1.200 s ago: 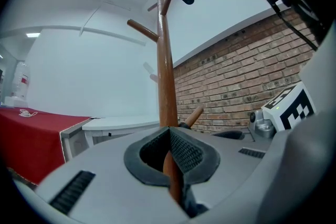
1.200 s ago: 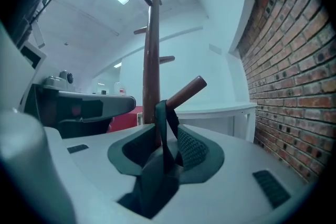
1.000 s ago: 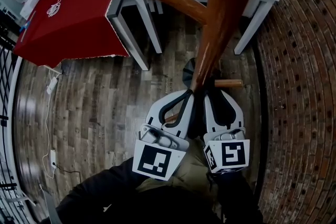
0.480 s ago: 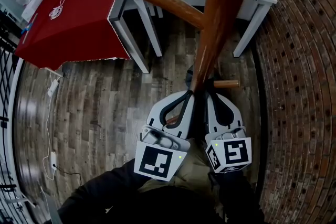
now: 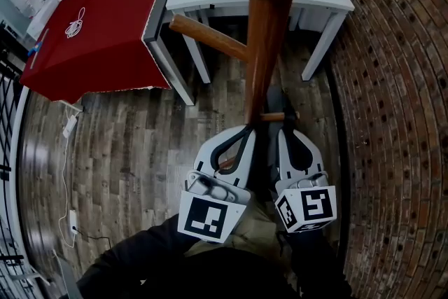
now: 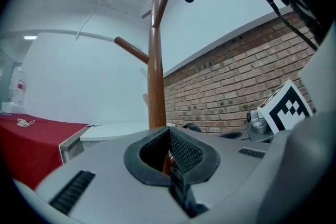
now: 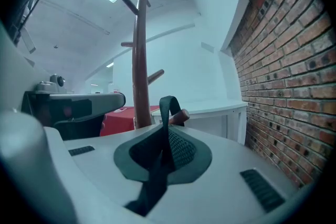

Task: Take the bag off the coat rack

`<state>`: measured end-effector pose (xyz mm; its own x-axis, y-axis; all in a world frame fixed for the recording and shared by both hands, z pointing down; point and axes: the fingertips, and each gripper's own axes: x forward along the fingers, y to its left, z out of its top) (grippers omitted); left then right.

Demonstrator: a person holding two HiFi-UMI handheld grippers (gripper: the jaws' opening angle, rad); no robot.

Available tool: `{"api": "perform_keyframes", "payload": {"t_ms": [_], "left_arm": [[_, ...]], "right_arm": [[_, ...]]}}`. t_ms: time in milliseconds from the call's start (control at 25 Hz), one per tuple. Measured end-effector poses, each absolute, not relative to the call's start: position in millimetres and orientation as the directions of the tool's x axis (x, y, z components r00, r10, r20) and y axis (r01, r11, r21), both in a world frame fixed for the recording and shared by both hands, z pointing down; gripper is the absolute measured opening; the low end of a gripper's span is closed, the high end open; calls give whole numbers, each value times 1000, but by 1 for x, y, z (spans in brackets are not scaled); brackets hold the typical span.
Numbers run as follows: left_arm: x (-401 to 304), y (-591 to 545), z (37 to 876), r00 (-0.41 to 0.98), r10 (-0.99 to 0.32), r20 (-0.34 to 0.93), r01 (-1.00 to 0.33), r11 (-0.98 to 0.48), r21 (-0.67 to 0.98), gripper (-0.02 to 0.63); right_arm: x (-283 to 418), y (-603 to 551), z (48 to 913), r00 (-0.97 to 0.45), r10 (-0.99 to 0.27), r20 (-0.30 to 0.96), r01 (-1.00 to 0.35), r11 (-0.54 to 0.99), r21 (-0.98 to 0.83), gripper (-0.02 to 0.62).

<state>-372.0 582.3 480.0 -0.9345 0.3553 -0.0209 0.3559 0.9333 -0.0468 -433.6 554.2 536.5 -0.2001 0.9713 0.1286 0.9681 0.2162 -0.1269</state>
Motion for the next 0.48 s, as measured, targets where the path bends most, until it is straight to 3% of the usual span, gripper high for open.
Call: {"api": "perform_keyframes", "payload": {"t_ms": [480], "left_arm": [[-375, 567, 425, -951, 304, -47, 307, 950, -58, 9]], "right_arm": [[-447, 524, 486, -291, 951, 109, 948, 302, -104, 18]]}}
